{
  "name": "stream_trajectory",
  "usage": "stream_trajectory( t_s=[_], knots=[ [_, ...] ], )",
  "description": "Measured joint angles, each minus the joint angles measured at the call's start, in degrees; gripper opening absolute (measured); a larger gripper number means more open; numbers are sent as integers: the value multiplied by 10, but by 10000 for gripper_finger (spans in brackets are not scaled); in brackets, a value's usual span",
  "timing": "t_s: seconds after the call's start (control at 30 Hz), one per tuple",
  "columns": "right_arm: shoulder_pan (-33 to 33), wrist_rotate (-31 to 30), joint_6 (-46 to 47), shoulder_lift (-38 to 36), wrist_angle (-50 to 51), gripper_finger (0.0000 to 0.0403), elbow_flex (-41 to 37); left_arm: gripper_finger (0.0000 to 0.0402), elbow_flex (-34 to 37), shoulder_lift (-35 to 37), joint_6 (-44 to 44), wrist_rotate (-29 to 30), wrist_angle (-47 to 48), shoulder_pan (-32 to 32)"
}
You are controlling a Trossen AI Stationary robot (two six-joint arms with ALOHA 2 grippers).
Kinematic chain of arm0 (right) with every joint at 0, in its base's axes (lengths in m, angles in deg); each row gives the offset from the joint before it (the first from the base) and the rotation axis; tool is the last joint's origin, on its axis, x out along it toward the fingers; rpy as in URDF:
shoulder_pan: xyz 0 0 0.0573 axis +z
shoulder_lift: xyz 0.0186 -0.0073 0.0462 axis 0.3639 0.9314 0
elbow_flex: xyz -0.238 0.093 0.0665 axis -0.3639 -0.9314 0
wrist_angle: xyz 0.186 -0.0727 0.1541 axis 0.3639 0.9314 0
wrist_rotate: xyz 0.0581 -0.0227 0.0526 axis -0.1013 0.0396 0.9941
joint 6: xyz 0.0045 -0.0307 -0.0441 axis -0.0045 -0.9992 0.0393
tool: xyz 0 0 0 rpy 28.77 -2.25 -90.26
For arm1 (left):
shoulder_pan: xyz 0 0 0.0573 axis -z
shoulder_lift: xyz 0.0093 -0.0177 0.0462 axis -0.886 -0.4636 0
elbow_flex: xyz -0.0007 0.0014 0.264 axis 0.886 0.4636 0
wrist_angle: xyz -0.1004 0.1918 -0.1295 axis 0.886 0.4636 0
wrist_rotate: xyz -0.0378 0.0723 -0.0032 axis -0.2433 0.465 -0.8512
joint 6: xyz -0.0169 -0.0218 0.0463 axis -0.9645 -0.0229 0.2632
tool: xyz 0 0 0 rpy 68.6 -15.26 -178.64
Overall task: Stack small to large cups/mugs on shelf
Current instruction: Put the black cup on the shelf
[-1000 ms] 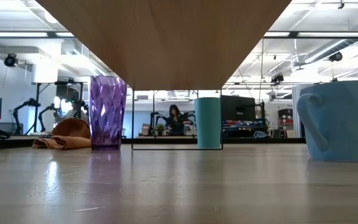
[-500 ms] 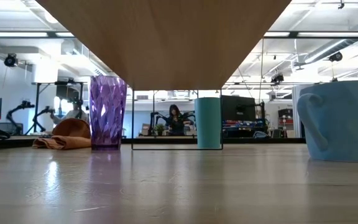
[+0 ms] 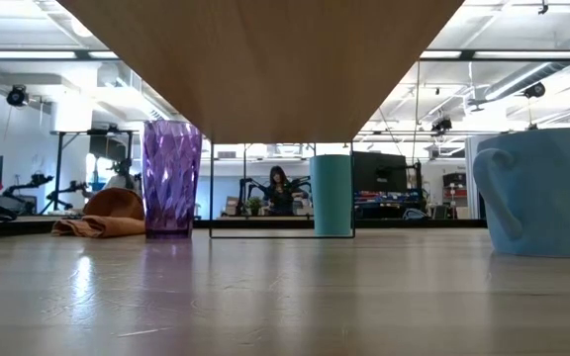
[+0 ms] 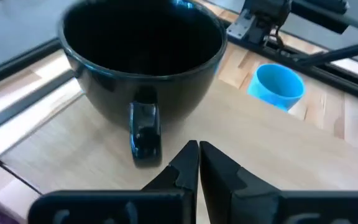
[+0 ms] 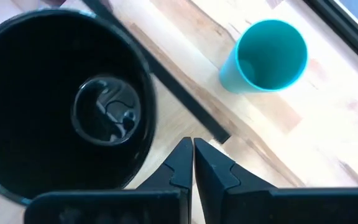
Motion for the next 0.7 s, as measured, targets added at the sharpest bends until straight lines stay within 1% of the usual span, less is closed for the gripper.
stream_trajectory(
  t_s=[0.1,0.33,0.53,0.7],
  knots=[
    [-10,0,-4,0,-7,9,0,0,-1,-15,1,-8,-14,-1],
    [-17,13,-10,0,-15,9,0,0,-10,-53,3,1,-15,-16],
    [-11,24,-13,2,-16,9,-2,0,-9,-55,8,4,-10,-33],
    [-5,35,-15,2,-15,9,-2,0,-7,-45,26,29,-8,-46]
  ],
)
